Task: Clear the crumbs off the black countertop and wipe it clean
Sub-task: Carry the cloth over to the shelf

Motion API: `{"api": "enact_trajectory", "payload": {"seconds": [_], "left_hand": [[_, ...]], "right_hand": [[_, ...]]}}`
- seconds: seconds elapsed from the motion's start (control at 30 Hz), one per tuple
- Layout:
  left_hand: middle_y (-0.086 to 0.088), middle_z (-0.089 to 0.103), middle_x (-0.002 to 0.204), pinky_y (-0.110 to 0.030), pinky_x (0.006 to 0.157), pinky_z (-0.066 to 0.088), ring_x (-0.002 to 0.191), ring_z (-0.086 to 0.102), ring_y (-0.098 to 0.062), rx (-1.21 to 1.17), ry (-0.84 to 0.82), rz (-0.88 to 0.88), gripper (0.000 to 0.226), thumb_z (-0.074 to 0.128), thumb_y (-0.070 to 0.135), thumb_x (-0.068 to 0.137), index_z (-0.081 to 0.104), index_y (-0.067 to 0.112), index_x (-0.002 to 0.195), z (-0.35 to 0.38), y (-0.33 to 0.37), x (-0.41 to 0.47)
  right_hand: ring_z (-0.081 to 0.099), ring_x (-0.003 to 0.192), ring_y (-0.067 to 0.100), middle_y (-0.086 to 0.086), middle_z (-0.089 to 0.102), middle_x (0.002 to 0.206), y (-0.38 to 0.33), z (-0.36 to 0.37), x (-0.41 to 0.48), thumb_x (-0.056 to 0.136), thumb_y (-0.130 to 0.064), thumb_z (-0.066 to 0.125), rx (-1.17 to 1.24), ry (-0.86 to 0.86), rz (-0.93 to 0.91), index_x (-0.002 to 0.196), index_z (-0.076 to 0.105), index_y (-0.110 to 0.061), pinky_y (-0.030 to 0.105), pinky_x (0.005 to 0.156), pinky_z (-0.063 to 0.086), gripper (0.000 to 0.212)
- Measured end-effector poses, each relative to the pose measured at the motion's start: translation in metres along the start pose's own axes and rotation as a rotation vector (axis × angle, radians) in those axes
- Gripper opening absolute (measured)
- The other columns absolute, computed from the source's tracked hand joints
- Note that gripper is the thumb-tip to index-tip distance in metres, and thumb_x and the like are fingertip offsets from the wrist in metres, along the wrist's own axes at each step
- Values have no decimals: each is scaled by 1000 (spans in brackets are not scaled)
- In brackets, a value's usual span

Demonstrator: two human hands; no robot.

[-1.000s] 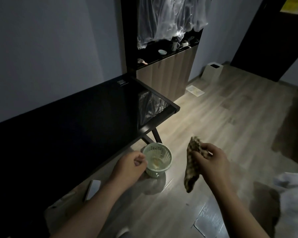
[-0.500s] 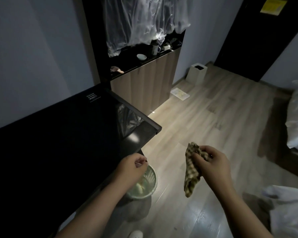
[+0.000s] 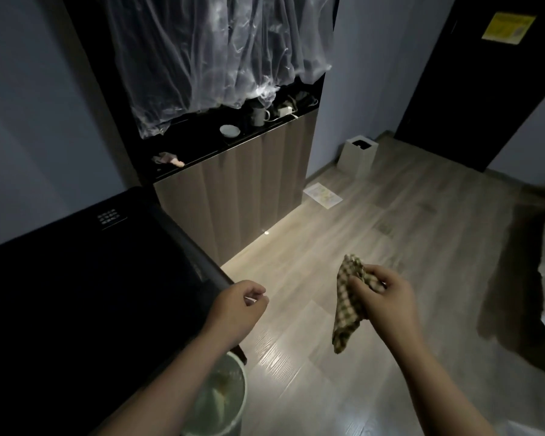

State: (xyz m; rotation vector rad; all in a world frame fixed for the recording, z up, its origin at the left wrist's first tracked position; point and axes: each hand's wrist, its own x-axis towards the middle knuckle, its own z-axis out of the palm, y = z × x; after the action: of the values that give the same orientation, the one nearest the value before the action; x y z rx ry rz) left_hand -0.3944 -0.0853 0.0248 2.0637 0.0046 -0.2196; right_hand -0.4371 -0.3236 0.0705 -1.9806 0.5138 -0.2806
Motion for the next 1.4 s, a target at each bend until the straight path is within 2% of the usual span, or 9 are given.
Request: {"api": "enact_trajectory", "payload": {"seconds": [0.13, 0.3, 0.43, 0.63, 0.87, 1.0, 1.1, 1.27, 1.4], "left_hand": [[16, 66, 85, -8, 66, 46, 79, 61, 2, 4, 92, -31, 7, 68, 25, 81, 69, 29, 87, 31, 29, 32], [14, 67, 87, -20, 75, 50, 81, 62, -2, 27, 199, -75, 9, 68, 24, 81, 70, 26, 90, 42, 51, 82], [14, 68, 84, -22, 72, 50, 77, 62, 1, 33, 279, -79, 7, 68, 25, 81, 69, 29, 87, 38, 62, 142], [16, 66, 82, -9, 67, 44, 77, 59, 5, -7, 380, -113, 8, 68, 21, 81, 69, 27, 87, 27, 68, 252], [14, 65, 82, -1, 60, 39, 74, 58, 5, -27, 529, -197, 9, 68, 17, 82, 70, 22, 90, -20, 74, 337], [15, 66, 85, -9, 65, 43, 78, 60, 4, 3, 606, -281, 10, 66, 22, 84, 68, 26, 92, -39, 73, 366], [11, 67, 83, -11, 66, 44, 78, 62, -1, -1, 715, -337, 11, 67, 20, 83, 69, 23, 93, -48, 73, 395], [1, 69, 80, -14, 66, 45, 76, 65, -13, -69, 897, -429, 10, 67, 15, 83, 69, 19, 91, -47, 87, 442], [6, 67, 78, -8, 63, 43, 67, 59, 1, -106, 971, -508, 10, 66, 16, 84, 67, 22, 91, -46, 96, 472]], "right_hand": [[67, 82, 7, -13, 71, 86, -5, -24, 72, 77, -18, 72, -22, -85, -39, 98, 71, -27, 38, 76, 57, 23], [66, 91, 10, -6, 70, 100, -13, -14, 153, 79, -8, 68, 3, -218, -72, 106, 69, -28, 35, 82, 56, 33], [65, 91, 8, -8, 71, 99, -30, 12, 221, 78, -7, 66, -13, -289, -135, 101, 67, -34, 30, 82, 54, 36], [63, 93, 7, -7, 68, 101, -69, 71, 328, 79, -8, 66, -88, -365, -240, 108, 70, -27, 22, 77, 47, 35], [57, 85, -10, -16, 65, 89, -118, 153, 423, 73, -18, 77, -75, -476, -358, 90, 61, -29, 8, 63, 44, 26], [58, 77, -2, -12, 64, 80, -134, 202, 470, 71, -17, 77, -76, -569, -385, 80, 57, -27, 23, 63, 49, 24], [59, 74, -2, -11, 65, 77, -147, 244, 512, 72, -15, 76, -73, -682, -438, 76, 58, -25, 10, 58, 42, 21], [61, 70, 2, -11, 67, 73, -170, 308, 574, 73, -13, 72, -91, -857, -491, 74, 63, -27, 10, 54, 42, 17], [60, 70, 4, -12, 67, 71, -187, 350, 611, 72, -18, 74, -138, -909, -582, 71, 64, -25, 19, 56, 40, 13]]}}
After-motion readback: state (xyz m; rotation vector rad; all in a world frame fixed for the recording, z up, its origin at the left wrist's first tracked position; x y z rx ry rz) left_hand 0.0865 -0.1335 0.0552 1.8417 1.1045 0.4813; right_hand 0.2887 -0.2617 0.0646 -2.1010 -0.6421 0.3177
